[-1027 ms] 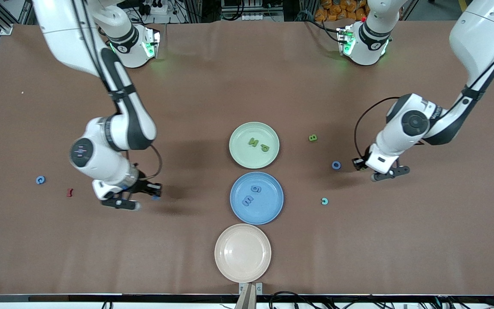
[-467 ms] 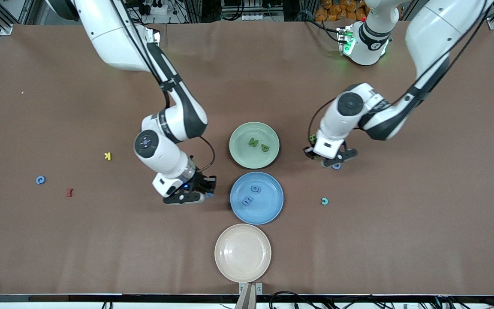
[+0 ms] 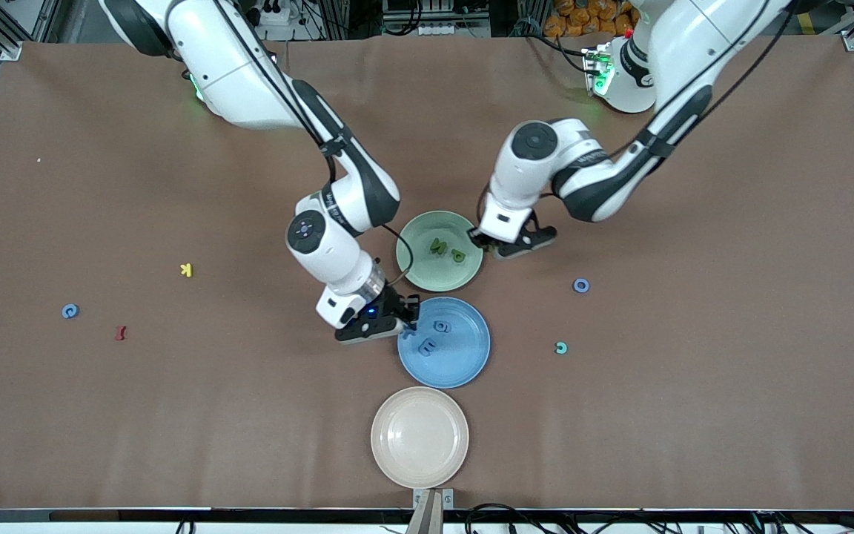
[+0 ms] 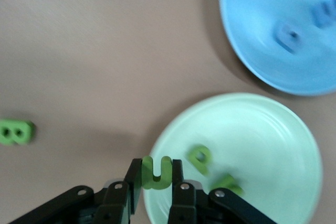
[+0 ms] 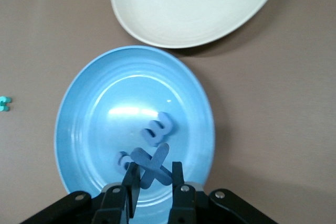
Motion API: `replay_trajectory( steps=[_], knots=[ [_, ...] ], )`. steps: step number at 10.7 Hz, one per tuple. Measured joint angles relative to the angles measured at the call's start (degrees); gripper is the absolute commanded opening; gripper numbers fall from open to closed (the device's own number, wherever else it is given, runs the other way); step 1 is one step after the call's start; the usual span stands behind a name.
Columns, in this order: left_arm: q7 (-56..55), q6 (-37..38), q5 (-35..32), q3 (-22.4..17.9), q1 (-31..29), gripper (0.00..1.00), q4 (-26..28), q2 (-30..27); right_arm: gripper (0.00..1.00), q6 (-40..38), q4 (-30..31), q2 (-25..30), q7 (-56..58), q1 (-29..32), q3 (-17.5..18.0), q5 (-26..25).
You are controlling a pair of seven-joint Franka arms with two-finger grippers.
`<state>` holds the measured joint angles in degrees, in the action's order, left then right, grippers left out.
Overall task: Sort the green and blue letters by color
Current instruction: 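Grasp green B with the left gripper while the right gripper reaches blue G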
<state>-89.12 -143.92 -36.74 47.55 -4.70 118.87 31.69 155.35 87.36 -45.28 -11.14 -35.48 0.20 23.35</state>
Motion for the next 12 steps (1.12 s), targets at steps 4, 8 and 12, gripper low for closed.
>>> replay_trajectory(
  steps=[4, 8, 12],
  knots=[
    [-2.25, 0.04, 1.82, -0.44, 4.47, 1.00, -3.36, 0.35, 1.00, 0.65, -3.09, -1.61, -0.01, -1.02, 1.27, 0.01],
    [-2.23, 1.25, 1.88, -1.92, 4.26, 1.00, -4.07, 0.91, 1.00, 0.44, -3.13, -1.92, 0.16, -0.86, 1.07, -0.05],
    [2.01, 5.92, 1.84, -2.99, 1.66, 1.00, -2.64, 1.00, 1.00, -0.13, -2.22, -2.00, 0.36, 2.56, 0.43, -4.73]
  ],
)
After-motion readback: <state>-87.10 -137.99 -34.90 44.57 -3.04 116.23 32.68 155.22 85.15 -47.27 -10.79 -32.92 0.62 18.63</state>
